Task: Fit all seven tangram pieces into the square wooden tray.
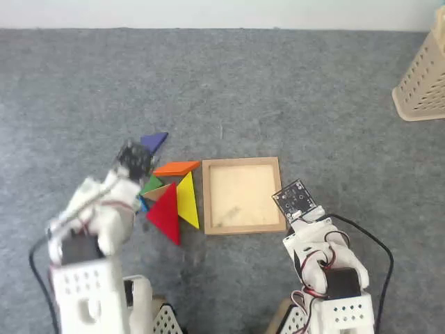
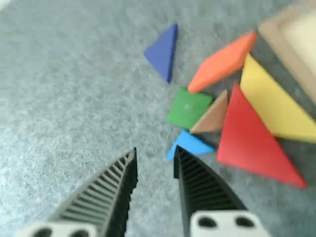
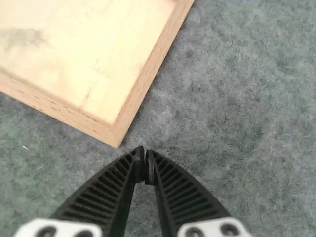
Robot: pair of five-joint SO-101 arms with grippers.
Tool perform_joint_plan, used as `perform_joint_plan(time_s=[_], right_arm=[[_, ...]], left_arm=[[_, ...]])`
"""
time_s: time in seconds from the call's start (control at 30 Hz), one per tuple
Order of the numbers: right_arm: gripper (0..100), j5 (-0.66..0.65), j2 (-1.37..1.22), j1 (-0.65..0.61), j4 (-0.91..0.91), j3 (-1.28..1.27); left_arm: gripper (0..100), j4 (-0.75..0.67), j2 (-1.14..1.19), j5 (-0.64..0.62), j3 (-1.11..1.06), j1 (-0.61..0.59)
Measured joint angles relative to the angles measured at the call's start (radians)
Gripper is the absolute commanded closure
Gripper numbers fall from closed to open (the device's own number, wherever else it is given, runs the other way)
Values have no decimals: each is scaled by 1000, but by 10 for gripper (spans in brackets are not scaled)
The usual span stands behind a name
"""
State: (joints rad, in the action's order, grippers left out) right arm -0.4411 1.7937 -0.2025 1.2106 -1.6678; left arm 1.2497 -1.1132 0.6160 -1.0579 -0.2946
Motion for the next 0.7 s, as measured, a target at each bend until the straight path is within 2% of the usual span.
perform_joint_plan(time_s=[0.2,0.33,0.43,0.53,0.7], right_arm=[[991,0,0,0,0,0],[991,0,0,0,0,0],[991,0,0,0,0,0],[991,0,0,0,0,0],[991,0,0,0,0,0]], left_arm=[[867,86,588,34,362,0],[827,115,905,12,486,11],[804,117,1011,0,494,69],[781,112,1017,-6,477,144],[768,31,1043,-69,465,252]])
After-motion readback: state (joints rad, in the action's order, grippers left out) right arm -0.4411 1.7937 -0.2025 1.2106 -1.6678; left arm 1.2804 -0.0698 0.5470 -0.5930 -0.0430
